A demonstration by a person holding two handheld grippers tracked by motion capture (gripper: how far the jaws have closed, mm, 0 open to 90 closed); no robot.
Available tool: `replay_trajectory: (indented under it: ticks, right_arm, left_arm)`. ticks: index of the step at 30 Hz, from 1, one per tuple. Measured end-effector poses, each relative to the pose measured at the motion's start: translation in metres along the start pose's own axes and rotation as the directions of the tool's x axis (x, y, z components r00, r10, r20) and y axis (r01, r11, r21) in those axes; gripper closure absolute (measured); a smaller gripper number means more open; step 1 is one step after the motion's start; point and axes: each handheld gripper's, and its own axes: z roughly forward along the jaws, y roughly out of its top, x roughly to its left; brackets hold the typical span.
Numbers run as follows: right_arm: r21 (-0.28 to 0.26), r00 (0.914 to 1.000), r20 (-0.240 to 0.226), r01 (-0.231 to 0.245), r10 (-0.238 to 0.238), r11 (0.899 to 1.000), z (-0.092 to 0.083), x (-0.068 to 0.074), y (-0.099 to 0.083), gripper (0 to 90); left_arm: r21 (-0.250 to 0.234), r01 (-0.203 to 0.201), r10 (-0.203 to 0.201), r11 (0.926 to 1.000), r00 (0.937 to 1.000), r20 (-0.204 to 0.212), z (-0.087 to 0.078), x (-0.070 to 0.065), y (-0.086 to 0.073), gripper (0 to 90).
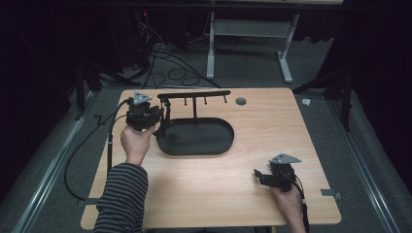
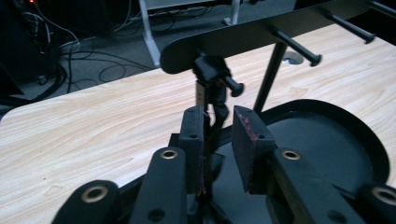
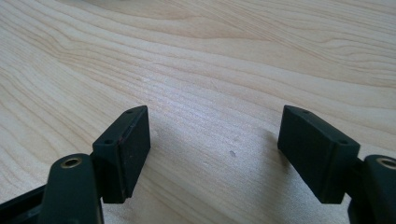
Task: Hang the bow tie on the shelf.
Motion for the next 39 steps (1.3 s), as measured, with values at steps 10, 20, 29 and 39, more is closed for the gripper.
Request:
replay_trajectory:
  ticks: [10,20,29,39]
  right_arm:
    - [0.0,1.0,0.0,0.0,0.0,1.0,0.0,0.0,0.0,26.6]
    - [0.0,1.0,0.0,0.0,0.0,1.0,0.0,0.0,0.0,26.6]
    - [-0.001,1.0,0.001,-0.001,0.001,1.0,0.0,0.0,0.0,26.6]
    - [-0.001,1.0,0.001,0.0,0.0,1.0,0.0,0.0,0.0,26.6]
  left_arm:
    - [-0.014,0.015,-0.015,0.9998,0.9997,0.017,-0.008,-0.001,-0.011,68.6]
    - [-0.023,0.033,-0.032,0.9992,0.9988,0.037,-0.014,-0.003,-0.019,66.7]
    - [-0.021,0.024,-0.023,0.9995,0.9988,0.044,-0.019,-0.006,-0.023,64.4]
    - [-0.021,0.001,-0.001,0.9998,0.9999,0.017,-0.025,-0.01,-0.029,58.1]
